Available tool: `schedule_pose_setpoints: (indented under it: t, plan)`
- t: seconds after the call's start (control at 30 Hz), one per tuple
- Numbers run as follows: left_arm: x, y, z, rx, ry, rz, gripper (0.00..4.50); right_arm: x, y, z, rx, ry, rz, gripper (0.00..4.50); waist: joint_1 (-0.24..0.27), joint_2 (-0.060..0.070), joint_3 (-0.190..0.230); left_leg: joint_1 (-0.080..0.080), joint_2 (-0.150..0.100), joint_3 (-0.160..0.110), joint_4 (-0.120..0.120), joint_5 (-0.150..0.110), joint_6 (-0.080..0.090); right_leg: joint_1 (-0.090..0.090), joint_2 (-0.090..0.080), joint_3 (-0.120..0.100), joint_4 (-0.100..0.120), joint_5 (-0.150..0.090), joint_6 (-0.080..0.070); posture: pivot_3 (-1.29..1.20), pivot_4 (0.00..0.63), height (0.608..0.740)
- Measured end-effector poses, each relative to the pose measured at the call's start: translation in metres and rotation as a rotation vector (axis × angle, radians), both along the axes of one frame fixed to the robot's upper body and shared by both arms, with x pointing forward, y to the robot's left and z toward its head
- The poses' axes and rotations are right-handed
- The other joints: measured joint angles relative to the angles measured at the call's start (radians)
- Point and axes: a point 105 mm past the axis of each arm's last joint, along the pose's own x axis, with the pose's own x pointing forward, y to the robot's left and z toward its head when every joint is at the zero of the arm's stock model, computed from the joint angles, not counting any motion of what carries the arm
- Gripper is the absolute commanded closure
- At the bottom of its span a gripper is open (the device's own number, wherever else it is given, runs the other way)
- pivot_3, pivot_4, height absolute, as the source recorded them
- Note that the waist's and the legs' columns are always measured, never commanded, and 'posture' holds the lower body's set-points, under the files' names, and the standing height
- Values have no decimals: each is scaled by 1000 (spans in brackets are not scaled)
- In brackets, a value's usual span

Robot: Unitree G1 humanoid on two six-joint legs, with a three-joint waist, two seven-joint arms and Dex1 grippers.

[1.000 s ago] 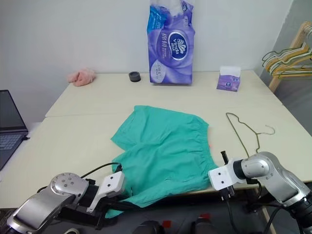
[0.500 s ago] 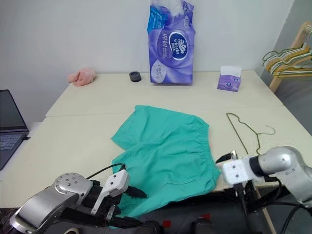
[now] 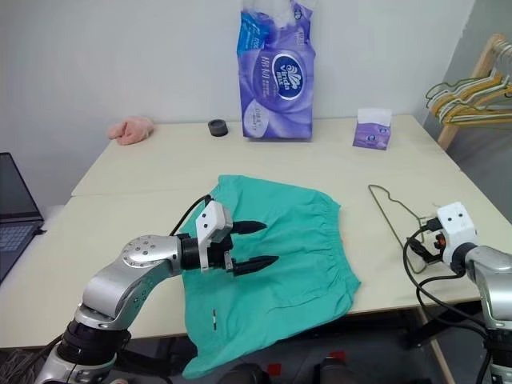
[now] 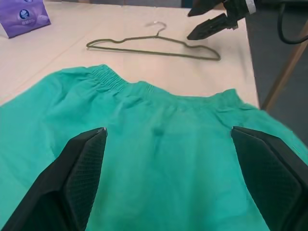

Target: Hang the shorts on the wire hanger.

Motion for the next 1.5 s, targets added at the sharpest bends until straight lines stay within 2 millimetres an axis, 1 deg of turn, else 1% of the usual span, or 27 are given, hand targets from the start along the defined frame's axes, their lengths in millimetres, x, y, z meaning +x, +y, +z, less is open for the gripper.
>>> schedule_pose_setpoints:
  t: [0.1, 0.17, 0.23, 0.4, 0.57, 0.63, 0.73, 0.8, 0.93, 1.17, 1.27, 1.37, 1.43, 1.5]
  plan:
    - [-1, -2, -7, 25, 1, -23, 147, 3, -17, -7, 16, 13, -101, 0, -9, 1, -1, 0, 0, 0, 0, 0, 0, 0, 1, 0, 0, 0, 0, -45, 17, 740]
    - [-3, -4, -8, 28, 1, -41, 147, 3, -23, -12, 33, 25, -140, 0, -12, 1, -1, 0, 0, 0, 0, 0, 1, 0, 1, 0, 0, 0, 0, -42, 17, 740]
    - [-4, -6, -8, 27, 1, -46, 147, 3, -21, -21, 83, 55, -159, 0, -12, 1, -1, 0, 0, 0, 0, 0, 1, 0, 1, 0, 0, 0, 0, -39, 17, 740]
    - [-5, -7, -7, 26, -3, -49, 147, 3, -22, -24, 103, 61, -167, 0, -12, -1, -4, 1, 0, 1, 0, -1, 2, 1, 1, 1, 0, 0, 1, -31, 19, 740]
    - [-4, -7, -7, 27, -5, -46, 147, 7, -22, -17, 85, 24, -161, 0, -12, 0, -4, 1, 0, 1, 0, -1, 2, 1, 2, 1, 1, 0, 1, -34, 20, 740]
    - [-4, -7, -7, 27, -5, -45, 147, 8, -19, -11, 82, 4, -149, 0, -12, 0, -4, 1, 0, 1, 0, -1, 2, 1, 2, 1, 1, 0, 1, -39, 22, 740]
    - [-5, -9, -9, 28, -4, -50, 147, 5, -11, -5, 124, -18, -130, 0, -11, 0, -4, 1, 0, 1, 0, -1, 2, 1, 2, 1, 1, 0, 2, -45, 24, 740]
    - [-6, -12, -10, 27, -2, -59, 147, 0, -8, -11, 144, 1, -126, 0, -10, -1, -4, 1, 0, 1, 1, -1, 2, 1, 2, 1, 1, 0, 2, -45, 24, 740]
    - [-6, -13, -9, 28, -17, -61, 147, -14, -6, -30, 187, 77, -143, 0, -11, 0, -5, 1, 0, 1, 1, -1, 2, 1, 2, 2, 0, 0, 2, -54, 29, 740]
    - [-8, -16, -12, 32, -13, -73, 147, -18, -5, -32, 204, 106, -127, 0, -11, -1, -6, 2, 0, 2, 1, -1, 3, 1, 3, 2, 0, 0, 2, -51, 31, 740]
    - [-7, -16, -12, 37, -16, -70, 102, -20, -4, -33, 213, 139, -106, 577, -11, -3, -8, 2, 0, 1, 1, -1, 3, 1, 3, 2, 0, 0, 2, -51, 30, 740]
    - [-7, -16, -12, 38, -18, -70, 102, -18, -2, -35, 235, 171, -97, 1601, -12, -8, -13, 3, 0, 1, 0, -2, 3, 2, 3, 2, 0, 0, 2, -47, 30, 740]
    - [-7, -17, -12, 37, -20, -71, 102, -17, -6, -38, 234, 194, -103, 2254, -12, -12, -16, 4, 0, 1, 0, -2, 3, 4, 3, 1, 0, 0, 2, -44, 29, 740]
    - [-7, -17, -12, 39, -21, -70, 102, -16, -7, -41, 226, 207, -106, 3004, -12, -16, -19, 5, 0, 1, 0, -2, 3, 5, 3, 1, 0, 0, 2, -44, 29, 740]
